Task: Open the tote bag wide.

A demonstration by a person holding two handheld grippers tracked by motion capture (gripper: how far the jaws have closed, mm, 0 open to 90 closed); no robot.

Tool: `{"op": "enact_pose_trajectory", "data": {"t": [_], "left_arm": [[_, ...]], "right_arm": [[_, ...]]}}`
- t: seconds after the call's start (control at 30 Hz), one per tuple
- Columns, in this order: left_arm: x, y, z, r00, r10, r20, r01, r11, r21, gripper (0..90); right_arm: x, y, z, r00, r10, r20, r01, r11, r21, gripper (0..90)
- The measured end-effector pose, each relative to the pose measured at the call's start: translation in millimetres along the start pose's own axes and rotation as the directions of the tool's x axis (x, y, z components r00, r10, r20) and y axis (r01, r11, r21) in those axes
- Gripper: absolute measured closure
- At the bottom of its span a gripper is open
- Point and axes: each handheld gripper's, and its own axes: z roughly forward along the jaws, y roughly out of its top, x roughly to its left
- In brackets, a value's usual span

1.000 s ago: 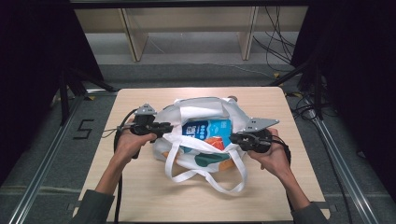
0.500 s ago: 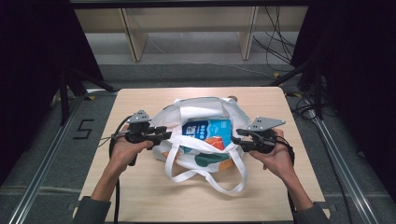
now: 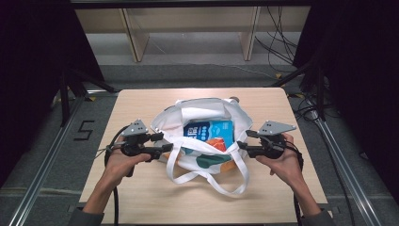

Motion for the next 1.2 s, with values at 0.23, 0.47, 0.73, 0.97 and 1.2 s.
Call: {"op": "enact_pose_trajectory", "data": {"t": [0.23, 0.47, 0.73, 0.97, 1.2], "left_arm": [[-6.9, -12.6, -7.2, 0.9994, -0.022, -0.028, 0.021, 0.9997, -0.016, 37.0], [-15.7, -23.1, -9.8, 0.9989, -0.020, -0.042, 0.019, 0.9997, -0.017, 33.1], [-24.3, -37.5, -14.7, 0.9990, -0.012, -0.044, 0.012, 0.9999, -0.005, 30.7], [-33.9, -52.3, -15.2, 0.9992, 0.003, -0.040, -0.003, 1.0000, 0.008, 29.2], [-44.1, -67.8, -14.9, 0.9991, 0.032, -0.028, -0.031, 0.9995, 0.007, 28.0]], "right_arm": [[-0.3, -7.5, -7.5, 0.9999, -0.001, 0.014, 0.001, 1.000, 0.000, 42.4], [1.2, -13.1, -14.2, 0.9998, 0.010, 0.019, -0.010, 1.000, -0.005, 39.1], [1.7, -25.4, -20.3, 0.9994, 0.012, 0.033, -0.012, 1.000, 0.012, 37.3], [3.1, -36.6, -27.3, 0.9988, 0.031, 0.037, -0.032, 0.999, 0.019, 35.6], [6.2, -51.5, -32.1, 0.9986, 0.041, 0.034, -0.042, 0.998, 0.042, 33.0]]}}
